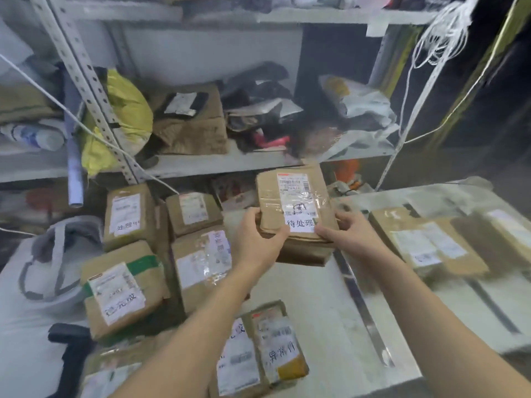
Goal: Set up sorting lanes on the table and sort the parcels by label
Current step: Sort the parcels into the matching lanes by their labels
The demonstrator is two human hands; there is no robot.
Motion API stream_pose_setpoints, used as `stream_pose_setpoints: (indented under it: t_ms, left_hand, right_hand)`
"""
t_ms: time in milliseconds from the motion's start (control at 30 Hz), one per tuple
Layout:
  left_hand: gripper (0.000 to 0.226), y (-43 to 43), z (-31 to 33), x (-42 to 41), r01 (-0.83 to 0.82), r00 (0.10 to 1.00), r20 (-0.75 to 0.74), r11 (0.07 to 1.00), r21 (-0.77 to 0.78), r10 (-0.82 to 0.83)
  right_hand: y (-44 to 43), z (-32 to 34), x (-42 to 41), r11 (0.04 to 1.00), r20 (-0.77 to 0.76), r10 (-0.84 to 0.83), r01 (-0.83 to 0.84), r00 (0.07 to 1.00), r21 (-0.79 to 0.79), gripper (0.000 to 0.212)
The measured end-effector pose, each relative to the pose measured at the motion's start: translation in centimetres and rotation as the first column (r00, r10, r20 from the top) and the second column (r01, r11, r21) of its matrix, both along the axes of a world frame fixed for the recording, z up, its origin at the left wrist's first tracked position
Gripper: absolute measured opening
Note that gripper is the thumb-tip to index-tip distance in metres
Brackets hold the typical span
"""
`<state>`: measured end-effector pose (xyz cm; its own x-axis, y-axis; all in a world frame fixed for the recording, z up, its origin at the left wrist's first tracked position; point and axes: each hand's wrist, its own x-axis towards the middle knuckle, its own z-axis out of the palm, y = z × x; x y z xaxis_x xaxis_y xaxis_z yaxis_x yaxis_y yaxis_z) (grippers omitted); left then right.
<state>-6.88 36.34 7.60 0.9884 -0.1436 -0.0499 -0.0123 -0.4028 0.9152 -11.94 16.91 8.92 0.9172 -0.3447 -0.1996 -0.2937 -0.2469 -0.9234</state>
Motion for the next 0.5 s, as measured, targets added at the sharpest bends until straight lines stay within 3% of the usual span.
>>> stream_pose_setpoints:
  t_ms: [300,500]
  left_hand:
    - [0.045,-10.5,-9.1,-6.7,-0.097,0.925,-0.365,0.995,0.038,0.104]
    - [0.047,-11.7,-11.6,-6.7,-0.099,0.901,-0.415,0.992,0.079,0.123]
  right_hand:
    - [-10.1,-9.9,-4.3,0.993,-0.26,0.076,-0.096,0.962,-0.064,0.036]
    - [-9.7,-13.4,-4.8,0.994,-0.352,0.074,-0.099,0.933,-0.056,0.039]
